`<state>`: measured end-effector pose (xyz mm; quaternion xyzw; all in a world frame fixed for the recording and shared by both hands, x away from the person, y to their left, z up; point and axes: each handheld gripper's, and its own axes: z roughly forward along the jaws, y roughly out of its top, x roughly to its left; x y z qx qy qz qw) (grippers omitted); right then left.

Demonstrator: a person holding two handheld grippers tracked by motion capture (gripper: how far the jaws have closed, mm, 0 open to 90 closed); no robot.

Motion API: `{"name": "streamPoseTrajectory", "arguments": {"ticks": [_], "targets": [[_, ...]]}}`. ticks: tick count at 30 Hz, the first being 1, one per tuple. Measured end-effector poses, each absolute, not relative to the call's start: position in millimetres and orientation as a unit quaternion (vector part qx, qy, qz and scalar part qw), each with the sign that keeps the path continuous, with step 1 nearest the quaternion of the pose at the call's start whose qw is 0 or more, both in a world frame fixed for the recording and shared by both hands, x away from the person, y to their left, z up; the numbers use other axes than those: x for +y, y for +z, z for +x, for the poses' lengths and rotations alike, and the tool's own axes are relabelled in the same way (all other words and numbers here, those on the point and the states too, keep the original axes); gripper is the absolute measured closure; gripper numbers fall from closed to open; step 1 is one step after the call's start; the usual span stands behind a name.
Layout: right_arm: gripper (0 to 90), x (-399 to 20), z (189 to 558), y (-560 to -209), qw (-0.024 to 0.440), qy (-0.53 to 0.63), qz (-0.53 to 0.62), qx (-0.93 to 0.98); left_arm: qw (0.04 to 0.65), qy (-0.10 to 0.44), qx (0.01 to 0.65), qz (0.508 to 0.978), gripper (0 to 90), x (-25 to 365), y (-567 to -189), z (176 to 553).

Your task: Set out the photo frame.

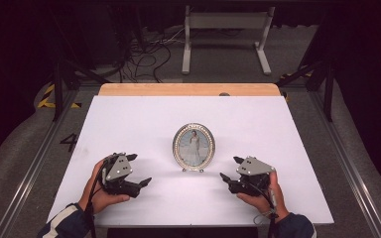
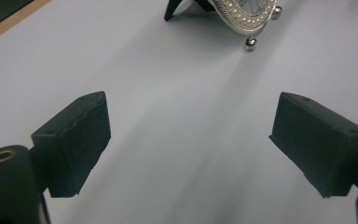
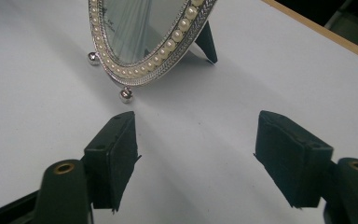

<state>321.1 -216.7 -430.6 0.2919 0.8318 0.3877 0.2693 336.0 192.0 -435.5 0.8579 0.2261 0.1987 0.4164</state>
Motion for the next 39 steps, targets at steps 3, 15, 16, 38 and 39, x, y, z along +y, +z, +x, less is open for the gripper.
{"name": "streamPoseTrajectory", "arguments": {"ticks": [3, 15, 16, 38, 39], "targets": [[26.5, -214.5, 320.2, -432.0, 0.269, 0.388, 0.293, 0.832, 0.419, 0.202, 0.231, 0.854, 9.3, 196.8, -438.1, 332.7], [18.0, -214.7, 318.7, -433.2, 0.264, 0.400, 0.294, 0.827, 0.425, 0.196, 0.238, 0.851, 5.8, 211.8, -444.0, 324.1], [17.8, -214.7, 318.5, -433.4, 0.265, 0.400, 0.294, 0.827, 0.424, 0.196, 0.238, 0.852, 5.9, 212.5, -444.6, 323.4], [15.1, -253.2, 304.8, -440.2, 0.264, 0.399, 0.337, 0.811, 0.435, 0.207, 0.265, 0.835, 6.6, 250.1, -447.2, 310.3], [15.1, -253.2, 304.8, -440.2, 0.264, 0.399, 0.337, 0.811, 0.435, 0.207, 0.265, 0.835, 6.6, 250.1, -447.2, 310.3]]}}
